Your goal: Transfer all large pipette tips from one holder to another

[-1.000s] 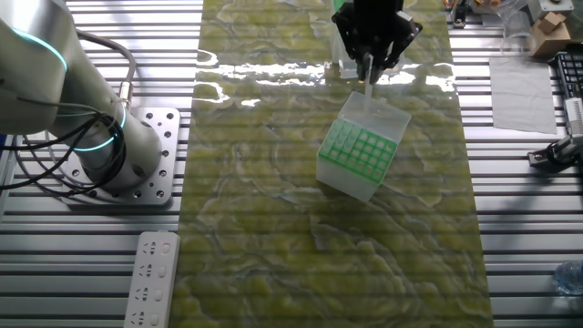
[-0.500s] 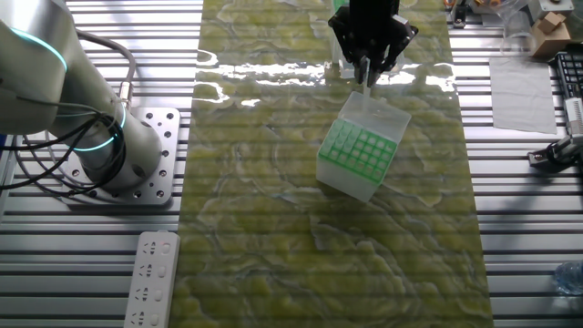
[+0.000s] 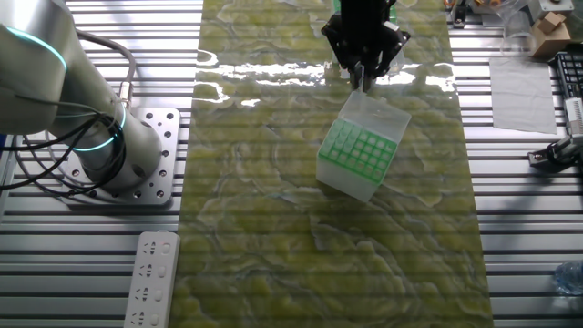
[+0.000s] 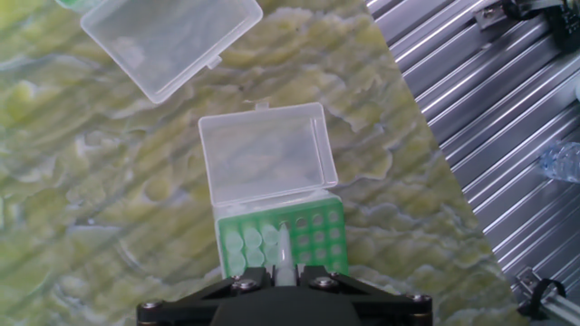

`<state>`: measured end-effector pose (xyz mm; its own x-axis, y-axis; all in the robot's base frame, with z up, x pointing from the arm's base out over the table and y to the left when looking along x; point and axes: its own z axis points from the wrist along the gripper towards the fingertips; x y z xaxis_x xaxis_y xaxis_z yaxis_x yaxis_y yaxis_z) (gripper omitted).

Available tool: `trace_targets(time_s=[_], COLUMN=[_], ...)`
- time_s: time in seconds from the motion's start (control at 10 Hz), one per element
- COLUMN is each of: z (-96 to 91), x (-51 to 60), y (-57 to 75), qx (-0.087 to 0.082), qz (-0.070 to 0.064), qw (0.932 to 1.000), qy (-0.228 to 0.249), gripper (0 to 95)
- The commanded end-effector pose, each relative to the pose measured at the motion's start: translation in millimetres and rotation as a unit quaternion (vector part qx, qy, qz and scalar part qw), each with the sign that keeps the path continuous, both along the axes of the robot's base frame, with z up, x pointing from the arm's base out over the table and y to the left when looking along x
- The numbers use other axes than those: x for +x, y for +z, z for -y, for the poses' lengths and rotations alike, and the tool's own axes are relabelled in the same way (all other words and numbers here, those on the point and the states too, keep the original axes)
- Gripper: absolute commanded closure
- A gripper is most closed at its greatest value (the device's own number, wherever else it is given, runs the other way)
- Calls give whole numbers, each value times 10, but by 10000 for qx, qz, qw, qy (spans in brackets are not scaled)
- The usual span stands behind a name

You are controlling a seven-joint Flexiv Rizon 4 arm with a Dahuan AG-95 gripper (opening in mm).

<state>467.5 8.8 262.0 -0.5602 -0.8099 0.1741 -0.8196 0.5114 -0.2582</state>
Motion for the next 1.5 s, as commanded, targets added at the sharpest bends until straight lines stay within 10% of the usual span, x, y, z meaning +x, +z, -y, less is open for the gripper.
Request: trace_targets(time_s=[0.1,1.1,1.2,1.5], z=[-6,18,25,38], x=[14,-41,-46,-55], y=[-16,-48,-40,-27], qx=[0,47,94,135], qz=[17,279,297,308], qw=[10000,9989,9987,9983], qy=[13,369,408,477], gripper=[950,950,760,760])
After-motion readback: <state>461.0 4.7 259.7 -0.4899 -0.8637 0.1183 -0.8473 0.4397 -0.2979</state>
